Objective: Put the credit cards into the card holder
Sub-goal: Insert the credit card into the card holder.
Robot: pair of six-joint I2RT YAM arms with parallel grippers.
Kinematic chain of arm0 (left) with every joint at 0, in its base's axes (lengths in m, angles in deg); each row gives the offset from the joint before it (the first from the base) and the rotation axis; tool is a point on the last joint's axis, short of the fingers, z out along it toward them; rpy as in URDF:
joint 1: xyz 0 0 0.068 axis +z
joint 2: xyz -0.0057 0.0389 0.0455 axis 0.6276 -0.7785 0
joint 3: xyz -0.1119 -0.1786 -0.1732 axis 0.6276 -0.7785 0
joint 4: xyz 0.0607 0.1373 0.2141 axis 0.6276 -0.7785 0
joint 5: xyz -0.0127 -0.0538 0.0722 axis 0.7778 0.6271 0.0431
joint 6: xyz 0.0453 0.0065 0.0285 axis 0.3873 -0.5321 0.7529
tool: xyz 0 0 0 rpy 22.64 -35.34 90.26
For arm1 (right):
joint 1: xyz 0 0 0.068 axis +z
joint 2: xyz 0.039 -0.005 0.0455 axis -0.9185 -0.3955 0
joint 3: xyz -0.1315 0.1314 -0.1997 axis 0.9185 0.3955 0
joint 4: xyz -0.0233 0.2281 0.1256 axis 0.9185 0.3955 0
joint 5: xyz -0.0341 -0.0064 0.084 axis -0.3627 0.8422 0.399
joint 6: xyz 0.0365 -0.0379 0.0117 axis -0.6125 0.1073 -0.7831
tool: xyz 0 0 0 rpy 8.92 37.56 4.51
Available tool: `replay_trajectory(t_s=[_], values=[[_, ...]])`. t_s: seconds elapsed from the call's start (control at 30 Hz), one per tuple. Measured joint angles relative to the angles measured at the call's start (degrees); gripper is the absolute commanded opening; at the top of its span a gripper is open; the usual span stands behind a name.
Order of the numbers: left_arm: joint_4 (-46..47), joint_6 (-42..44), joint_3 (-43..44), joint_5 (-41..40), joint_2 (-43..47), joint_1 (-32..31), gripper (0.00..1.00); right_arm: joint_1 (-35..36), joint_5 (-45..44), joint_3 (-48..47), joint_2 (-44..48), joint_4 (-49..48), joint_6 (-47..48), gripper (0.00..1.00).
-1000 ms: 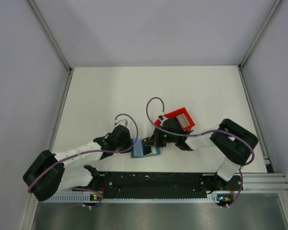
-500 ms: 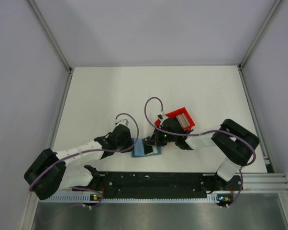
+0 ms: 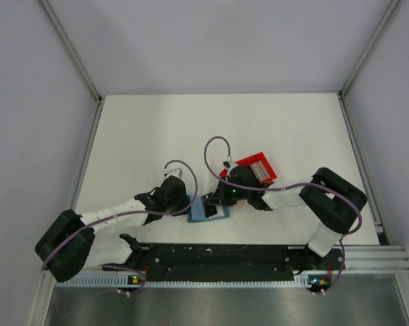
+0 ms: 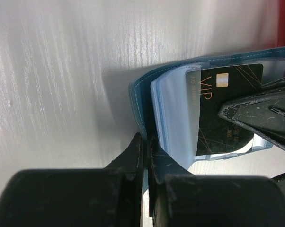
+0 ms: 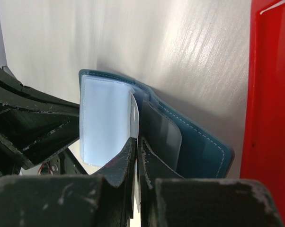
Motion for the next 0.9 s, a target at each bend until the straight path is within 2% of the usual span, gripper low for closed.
replay_trajectory(t_s=[0.67,0.9], values=[[0.1,-0.2,-0.4,-0.1,0.6,0.0,0.0,-0.3,1.2,0.1,-1.2,-1.5,-3.3,0.0],[0.4,-0.5,-0.5,-0.1,0.5,0.0,0.0,-0.3,1.1,1.5,-2.1,-4.9,-5.9,0.0]])
